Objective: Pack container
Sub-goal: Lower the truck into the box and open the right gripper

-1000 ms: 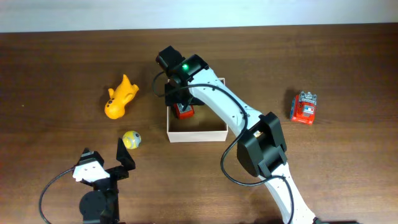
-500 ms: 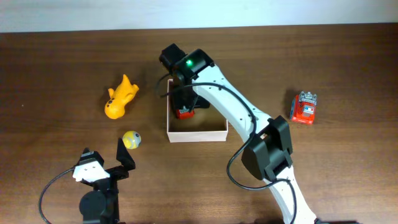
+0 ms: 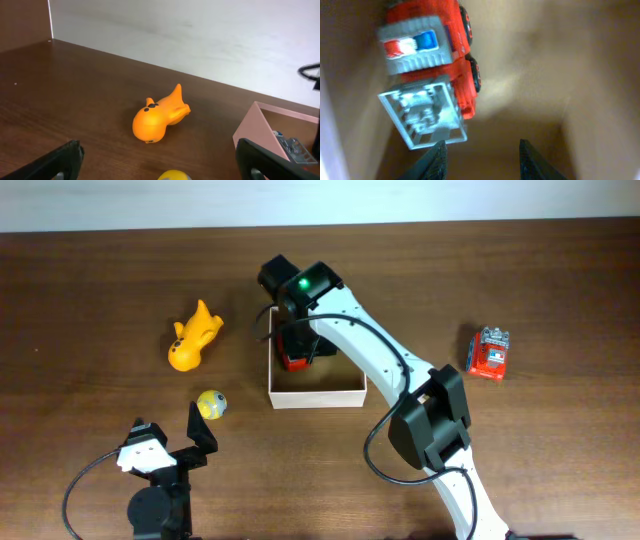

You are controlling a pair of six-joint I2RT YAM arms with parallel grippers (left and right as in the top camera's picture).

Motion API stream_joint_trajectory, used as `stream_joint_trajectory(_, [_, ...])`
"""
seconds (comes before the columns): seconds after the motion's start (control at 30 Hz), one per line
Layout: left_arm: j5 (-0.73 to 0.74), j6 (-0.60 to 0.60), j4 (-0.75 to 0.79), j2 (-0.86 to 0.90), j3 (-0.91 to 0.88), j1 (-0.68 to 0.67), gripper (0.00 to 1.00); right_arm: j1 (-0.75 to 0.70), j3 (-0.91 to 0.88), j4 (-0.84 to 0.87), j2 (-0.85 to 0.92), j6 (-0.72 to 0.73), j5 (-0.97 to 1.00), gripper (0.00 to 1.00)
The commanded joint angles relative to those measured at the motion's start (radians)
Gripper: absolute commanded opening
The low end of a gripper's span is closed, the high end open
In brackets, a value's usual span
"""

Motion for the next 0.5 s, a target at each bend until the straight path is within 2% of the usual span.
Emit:
stream_joint_trajectory(0.0, [0.007, 0.02, 0.003, -0.005, -0.006, 0.004, 0.99, -0.001, -0.074, 0.029, -0.012, -0.006, 0.018, 0.41])
stream_joint_trajectory(0.13, [0.007, 0.02, 0.003, -0.005, -0.006, 0.004, 0.99, -0.001, -0.134, 0.026, -0.012, -0.006, 0.012, 0.41])
stream_joint_trajectory(0.47, [0.007, 0.02, 0.003, -0.005, -0.006, 0.004, 0.99, -0.002, -0.14, 0.049, -0.012, -0.009, 0.009, 0.42])
